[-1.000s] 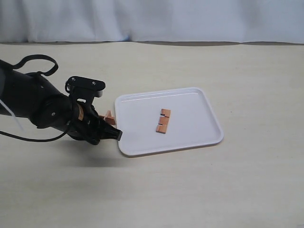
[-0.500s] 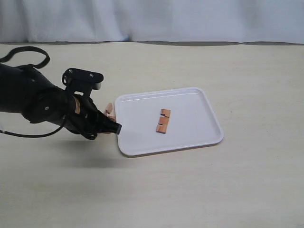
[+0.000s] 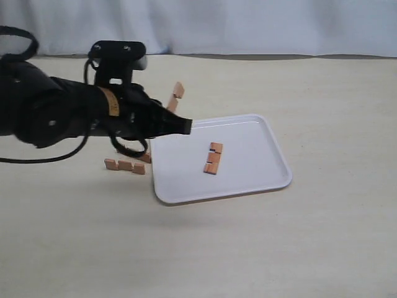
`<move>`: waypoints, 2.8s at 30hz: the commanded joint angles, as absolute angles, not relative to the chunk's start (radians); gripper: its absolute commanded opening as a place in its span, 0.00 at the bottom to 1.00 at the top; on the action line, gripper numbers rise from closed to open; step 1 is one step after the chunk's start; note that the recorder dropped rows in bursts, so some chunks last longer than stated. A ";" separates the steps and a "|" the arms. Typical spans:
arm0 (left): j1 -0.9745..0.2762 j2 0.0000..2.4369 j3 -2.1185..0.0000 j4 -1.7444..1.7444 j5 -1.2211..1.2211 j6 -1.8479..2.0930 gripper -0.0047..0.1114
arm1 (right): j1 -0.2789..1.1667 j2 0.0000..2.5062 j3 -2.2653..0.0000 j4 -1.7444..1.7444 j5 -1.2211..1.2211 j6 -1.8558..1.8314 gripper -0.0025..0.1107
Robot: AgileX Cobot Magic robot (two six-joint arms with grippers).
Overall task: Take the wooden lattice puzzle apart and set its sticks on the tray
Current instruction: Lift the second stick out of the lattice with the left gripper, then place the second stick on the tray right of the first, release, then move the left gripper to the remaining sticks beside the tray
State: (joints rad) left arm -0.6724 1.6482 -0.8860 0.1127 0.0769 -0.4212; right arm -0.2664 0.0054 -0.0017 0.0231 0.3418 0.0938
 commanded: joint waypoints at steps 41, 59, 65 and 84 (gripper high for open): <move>-0.720 1.817 -1.373 0.403 1.018 -0.349 0.56 | -0.265 0.000 0.000 0.018 0.342 0.090 0.06; -0.593 1.788 -1.008 0.171 0.566 0.157 0.56 | -0.265 0.000 0.000 0.018 0.342 0.090 0.06; -0.593 1.831 -1.039 0.160 0.593 0.199 0.56 | -0.265 0.000 0.000 0.018 0.342 0.090 0.06; -0.527 1.943 -1.142 0.060 0.678 0.389 0.56 | -0.265 0.000 0.000 0.018 0.342 0.090 0.06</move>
State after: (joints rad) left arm -0.5443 1.9393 -1.1344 0.1020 0.6737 0.3402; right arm -0.2664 0.0054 -0.0017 0.0231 0.3418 0.0938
